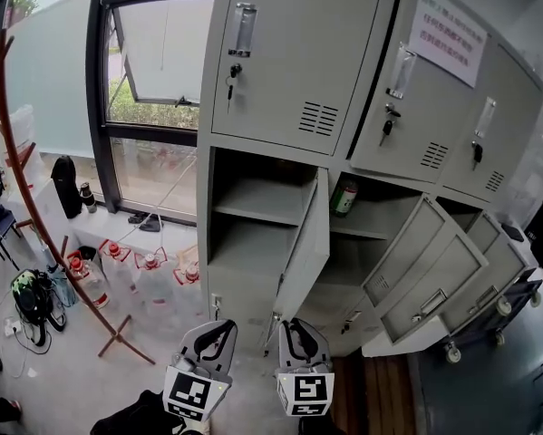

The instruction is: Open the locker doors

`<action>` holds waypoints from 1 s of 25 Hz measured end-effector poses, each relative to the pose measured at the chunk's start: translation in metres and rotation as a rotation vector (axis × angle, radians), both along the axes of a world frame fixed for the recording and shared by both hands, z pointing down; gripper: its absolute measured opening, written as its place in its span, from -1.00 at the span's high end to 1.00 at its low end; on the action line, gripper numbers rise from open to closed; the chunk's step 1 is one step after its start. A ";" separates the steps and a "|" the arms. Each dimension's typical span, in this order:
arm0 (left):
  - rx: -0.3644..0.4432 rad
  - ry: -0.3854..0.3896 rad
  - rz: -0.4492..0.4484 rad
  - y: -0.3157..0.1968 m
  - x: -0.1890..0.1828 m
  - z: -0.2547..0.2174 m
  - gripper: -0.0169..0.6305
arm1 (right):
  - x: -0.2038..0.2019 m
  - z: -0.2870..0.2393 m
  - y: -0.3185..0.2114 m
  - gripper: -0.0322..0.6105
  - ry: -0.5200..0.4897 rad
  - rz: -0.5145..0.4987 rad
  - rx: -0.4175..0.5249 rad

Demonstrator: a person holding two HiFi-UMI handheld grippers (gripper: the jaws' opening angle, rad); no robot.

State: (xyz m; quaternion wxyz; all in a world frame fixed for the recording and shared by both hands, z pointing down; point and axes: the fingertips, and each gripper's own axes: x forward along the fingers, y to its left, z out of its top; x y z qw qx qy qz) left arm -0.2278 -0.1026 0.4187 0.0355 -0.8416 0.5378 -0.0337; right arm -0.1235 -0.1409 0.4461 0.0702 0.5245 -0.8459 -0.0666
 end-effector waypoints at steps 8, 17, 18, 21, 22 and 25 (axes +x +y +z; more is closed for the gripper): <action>-0.004 0.001 0.024 0.000 0.026 0.002 0.87 | 0.035 0.000 0.002 0.67 -0.002 0.048 0.000; -0.006 -0.003 0.056 -0.007 0.049 0.002 0.87 | 0.066 0.001 -0.002 0.67 -0.003 0.100 0.004; -0.006 -0.004 0.061 -0.008 0.052 0.003 0.87 | 0.071 0.001 -0.002 0.67 -0.004 0.108 0.004; 0.014 0.006 0.074 -0.012 0.060 0.002 0.87 | 0.083 0.000 -0.005 0.67 -0.007 0.132 0.005; 0.027 0.013 0.079 -0.013 0.063 0.001 0.87 | 0.087 -0.001 -0.006 0.68 -0.009 0.139 0.006; 0.021 0.007 0.090 -0.016 0.069 0.001 0.87 | 0.099 0.000 -0.010 0.69 -0.006 0.167 0.004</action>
